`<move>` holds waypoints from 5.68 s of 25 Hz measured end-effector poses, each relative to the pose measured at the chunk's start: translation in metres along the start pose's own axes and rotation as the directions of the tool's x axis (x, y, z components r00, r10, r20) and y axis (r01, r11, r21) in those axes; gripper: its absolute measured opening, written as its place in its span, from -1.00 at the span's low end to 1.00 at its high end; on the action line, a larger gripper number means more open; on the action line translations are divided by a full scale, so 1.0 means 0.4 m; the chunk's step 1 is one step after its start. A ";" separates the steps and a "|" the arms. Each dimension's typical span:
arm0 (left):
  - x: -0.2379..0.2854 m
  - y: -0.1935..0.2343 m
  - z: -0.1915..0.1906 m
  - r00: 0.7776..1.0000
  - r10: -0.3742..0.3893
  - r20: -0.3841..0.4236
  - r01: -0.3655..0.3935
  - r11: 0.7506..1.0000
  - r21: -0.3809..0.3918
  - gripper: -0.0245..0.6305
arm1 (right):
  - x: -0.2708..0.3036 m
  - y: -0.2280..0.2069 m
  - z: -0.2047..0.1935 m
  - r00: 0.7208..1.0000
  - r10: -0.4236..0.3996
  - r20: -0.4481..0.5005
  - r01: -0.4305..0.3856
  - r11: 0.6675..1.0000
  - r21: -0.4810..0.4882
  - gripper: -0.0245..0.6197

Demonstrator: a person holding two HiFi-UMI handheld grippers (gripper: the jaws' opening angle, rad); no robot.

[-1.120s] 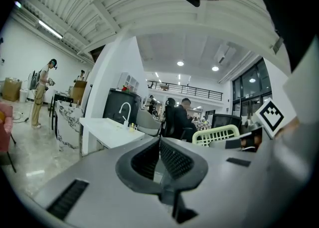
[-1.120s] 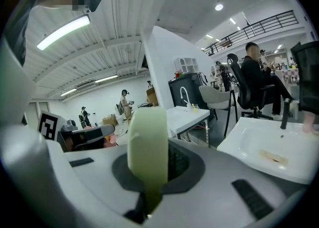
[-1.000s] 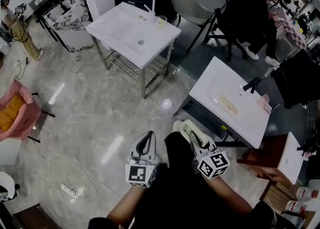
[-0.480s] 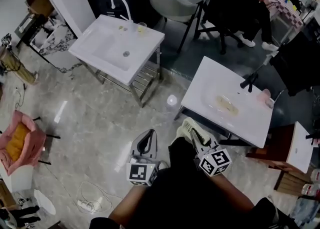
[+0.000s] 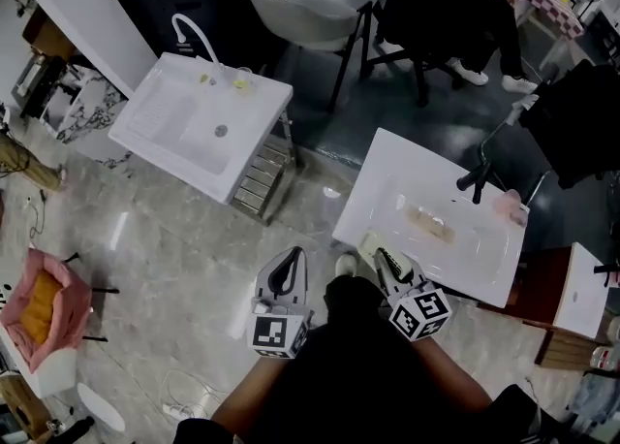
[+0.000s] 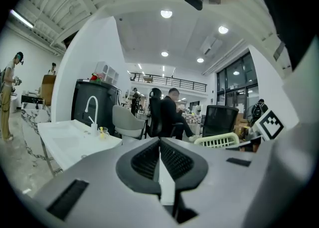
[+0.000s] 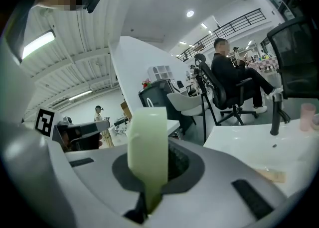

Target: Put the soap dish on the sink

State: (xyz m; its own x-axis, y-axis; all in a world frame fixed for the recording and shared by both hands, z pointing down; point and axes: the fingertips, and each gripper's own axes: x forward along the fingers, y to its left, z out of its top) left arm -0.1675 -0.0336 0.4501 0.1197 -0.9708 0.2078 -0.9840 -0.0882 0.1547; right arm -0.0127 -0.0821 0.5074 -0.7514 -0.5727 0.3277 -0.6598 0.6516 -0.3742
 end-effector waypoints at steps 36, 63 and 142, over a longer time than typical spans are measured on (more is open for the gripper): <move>0.593 -0.060 0.026 0.980 -0.150 -0.129 0.155 0.988 0.023 -0.88 | 0.281 -0.481 0.168 0.992 -0.074 -0.106 0.104 0.943 0.315 -0.91; 0.953 -0.030 -0.072 0.874 -0.374 -0.309 0.385 0.923 -0.029 -0.88 | 0.603 -0.705 -0.010 0.928 0.024 -0.372 0.184 0.837 0.515 -0.91; 0.504 -0.164 -0.086 0.759 -0.608 -0.232 0.625 0.780 0.001 -0.88 | -0.073 -0.337 0.029 0.864 -0.501 0.055 0.468 0.837 0.284 -0.52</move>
State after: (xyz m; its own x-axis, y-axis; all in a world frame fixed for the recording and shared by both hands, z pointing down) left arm -0.0741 -0.2157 0.5151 0.7199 -0.6316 0.2878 -0.6931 -0.6762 0.2496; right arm 0.0982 -0.1590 0.5381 -0.3185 -0.8482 0.4232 -0.9034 0.1365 -0.4065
